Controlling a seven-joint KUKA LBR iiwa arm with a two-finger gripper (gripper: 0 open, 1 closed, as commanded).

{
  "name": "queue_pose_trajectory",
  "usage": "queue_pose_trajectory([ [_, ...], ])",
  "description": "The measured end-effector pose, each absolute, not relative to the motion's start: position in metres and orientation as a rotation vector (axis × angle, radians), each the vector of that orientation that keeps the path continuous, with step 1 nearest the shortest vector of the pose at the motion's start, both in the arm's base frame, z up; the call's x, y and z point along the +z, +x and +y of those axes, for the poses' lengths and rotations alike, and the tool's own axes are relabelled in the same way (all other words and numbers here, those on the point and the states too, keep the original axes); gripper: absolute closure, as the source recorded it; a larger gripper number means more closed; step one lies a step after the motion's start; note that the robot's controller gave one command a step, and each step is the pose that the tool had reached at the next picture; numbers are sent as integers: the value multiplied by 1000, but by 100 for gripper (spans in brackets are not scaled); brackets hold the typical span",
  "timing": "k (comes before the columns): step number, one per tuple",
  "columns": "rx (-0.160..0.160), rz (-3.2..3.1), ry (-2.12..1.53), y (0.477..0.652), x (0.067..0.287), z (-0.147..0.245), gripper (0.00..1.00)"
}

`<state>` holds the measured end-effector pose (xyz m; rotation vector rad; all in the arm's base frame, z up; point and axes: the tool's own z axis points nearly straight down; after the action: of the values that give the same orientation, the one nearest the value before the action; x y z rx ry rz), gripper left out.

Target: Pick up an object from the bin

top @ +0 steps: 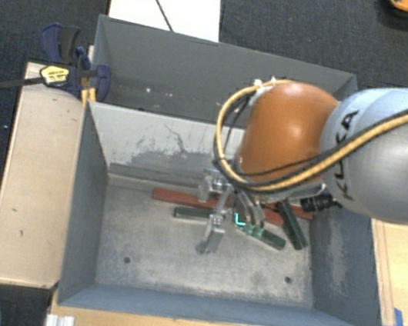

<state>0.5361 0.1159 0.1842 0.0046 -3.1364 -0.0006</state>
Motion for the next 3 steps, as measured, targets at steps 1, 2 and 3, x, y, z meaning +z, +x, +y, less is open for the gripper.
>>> queue_pose_trajectory([
  [1, -2, -3144, 0, 538, 188, 115, 0],
  [2, -4, -3154, 55, 570, 152, 120, 0],
  [3, -3, -3147, -52, 576, 72, 95, 100],
])
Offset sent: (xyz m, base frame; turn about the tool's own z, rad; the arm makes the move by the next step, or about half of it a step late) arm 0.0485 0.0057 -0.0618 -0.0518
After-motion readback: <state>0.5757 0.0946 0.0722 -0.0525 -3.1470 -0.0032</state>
